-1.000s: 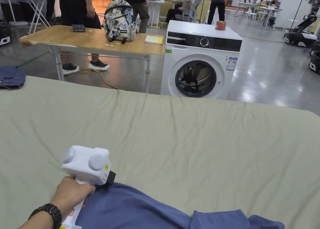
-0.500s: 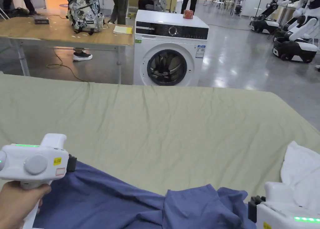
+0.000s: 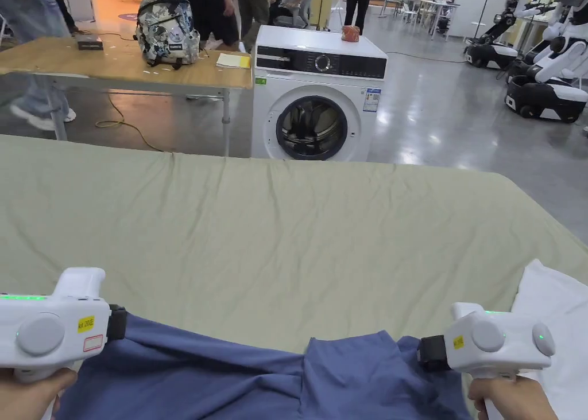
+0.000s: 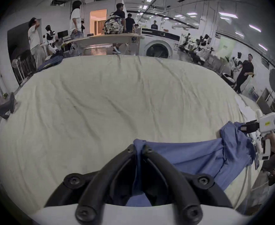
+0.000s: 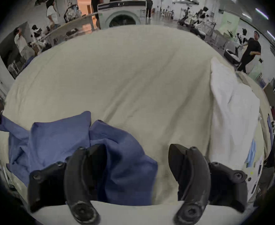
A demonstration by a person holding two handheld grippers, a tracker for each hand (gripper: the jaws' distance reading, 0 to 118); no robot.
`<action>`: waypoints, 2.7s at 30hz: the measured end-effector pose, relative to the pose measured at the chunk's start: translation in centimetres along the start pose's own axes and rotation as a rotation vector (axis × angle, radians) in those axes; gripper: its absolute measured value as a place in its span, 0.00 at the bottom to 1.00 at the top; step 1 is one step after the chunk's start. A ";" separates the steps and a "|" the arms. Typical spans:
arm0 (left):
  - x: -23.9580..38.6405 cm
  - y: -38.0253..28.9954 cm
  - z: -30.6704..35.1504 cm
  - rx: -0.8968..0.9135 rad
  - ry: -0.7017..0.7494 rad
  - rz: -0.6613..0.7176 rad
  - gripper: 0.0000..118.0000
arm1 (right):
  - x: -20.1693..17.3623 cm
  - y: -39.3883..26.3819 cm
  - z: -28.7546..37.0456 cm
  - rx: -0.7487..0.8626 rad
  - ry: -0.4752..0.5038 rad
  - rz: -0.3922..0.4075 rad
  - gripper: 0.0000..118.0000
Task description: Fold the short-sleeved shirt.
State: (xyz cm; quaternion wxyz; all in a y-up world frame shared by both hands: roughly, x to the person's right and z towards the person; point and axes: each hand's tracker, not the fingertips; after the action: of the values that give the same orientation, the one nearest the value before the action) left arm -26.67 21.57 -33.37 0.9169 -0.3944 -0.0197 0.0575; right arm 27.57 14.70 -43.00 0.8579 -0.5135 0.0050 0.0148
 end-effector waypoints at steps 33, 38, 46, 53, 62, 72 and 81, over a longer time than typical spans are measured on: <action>-4.0 13.4 19.5 0.382 0.086 0.006 0.00 | -5.4 8.8 25.2 0.637 0.108 0.056 0.03; -5.7 16.4 22.3 0.435 0.095 0.032 0.00 | -6.2 12.7 28.0 0.706 0.101 0.054 0.03; -5.9 22.0 24.5 0.493 0.140 0.023 0.00 | -8.1 18.0 33.0 0.819 0.025 0.063 0.03; -5.4 27.6 25.5 0.534 0.162 0.039 0.00 | -9.0 22.7 37.1 0.900 -0.048 0.039 0.03; -4.9 33.4 26.7 0.586 0.166 0.044 0.00 | -8.6 28.2 41.4 0.984 -0.125 0.032 0.03; -4.0 30.6 24.5 0.585 0.175 0.035 0.00 | -8.7 26.1 38.3 0.983 -0.150 0.050 0.03; -5.1 20.9 21.2 0.488 0.153 0.065 0.00 | -8.2 16.7 33.0 0.915 -0.166 0.071 0.03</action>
State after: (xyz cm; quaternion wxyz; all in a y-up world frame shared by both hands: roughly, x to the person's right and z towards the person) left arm -35.29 50.45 -33.90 0.9814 -0.1653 0.0766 0.0600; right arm 18.64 51.51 -41.96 0.9927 -0.0790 -0.0398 0.0816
